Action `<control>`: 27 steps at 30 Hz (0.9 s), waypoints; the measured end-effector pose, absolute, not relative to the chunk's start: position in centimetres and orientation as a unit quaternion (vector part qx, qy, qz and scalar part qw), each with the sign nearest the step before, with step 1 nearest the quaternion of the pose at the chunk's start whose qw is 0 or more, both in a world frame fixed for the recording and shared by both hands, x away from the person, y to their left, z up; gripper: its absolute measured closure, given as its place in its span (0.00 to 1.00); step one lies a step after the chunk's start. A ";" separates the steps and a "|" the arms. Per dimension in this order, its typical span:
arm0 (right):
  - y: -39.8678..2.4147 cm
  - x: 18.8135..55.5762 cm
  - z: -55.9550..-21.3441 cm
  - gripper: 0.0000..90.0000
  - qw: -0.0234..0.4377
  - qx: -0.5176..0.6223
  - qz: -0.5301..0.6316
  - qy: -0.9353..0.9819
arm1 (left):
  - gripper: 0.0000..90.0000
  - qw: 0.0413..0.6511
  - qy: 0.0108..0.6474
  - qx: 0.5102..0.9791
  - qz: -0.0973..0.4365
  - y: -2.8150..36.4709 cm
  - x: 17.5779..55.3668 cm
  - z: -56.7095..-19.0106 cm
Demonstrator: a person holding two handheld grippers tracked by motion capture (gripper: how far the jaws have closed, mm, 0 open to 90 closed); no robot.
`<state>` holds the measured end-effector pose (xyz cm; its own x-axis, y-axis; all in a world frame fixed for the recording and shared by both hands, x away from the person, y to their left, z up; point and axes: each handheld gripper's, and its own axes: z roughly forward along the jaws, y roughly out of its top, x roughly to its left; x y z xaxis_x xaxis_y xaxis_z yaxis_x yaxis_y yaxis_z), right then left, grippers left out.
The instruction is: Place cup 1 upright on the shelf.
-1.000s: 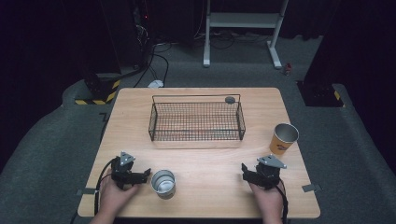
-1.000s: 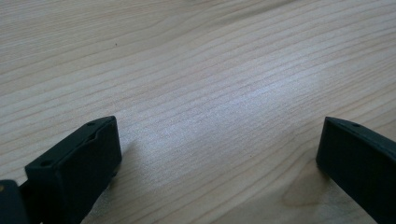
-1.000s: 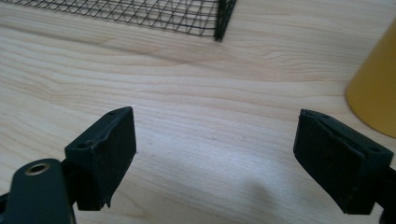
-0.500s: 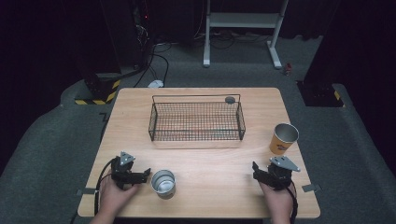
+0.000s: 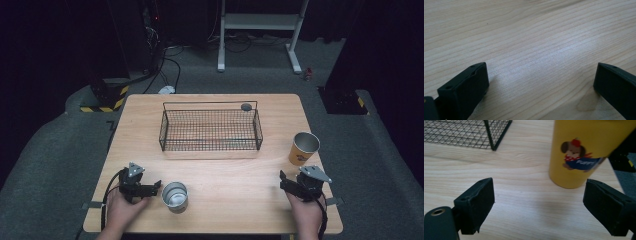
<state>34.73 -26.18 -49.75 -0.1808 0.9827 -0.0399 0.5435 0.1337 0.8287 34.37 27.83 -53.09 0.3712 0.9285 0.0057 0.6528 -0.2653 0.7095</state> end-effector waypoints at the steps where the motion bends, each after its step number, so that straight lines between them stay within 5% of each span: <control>1: -26.4 34.7 -49.7 0.11 0.317 0.559 0.349 0.682 | 0.00 0.317 0.517 0.765 0.218 27.8 34.4 -53.1; 27: -29.3 37.2 -49.4 0.11 0.343 0.572 0.348 0.659 | 0.00 0.317 0.518 0.764 0.219 27.8 34.4 -53.1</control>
<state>37.24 -29.32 -49.41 -0.1109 0.9924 -0.0536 0.5148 0.1035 0.8510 34.36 27.84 -53.12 0.3667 0.9303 0.0067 0.6527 -0.2624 0.7107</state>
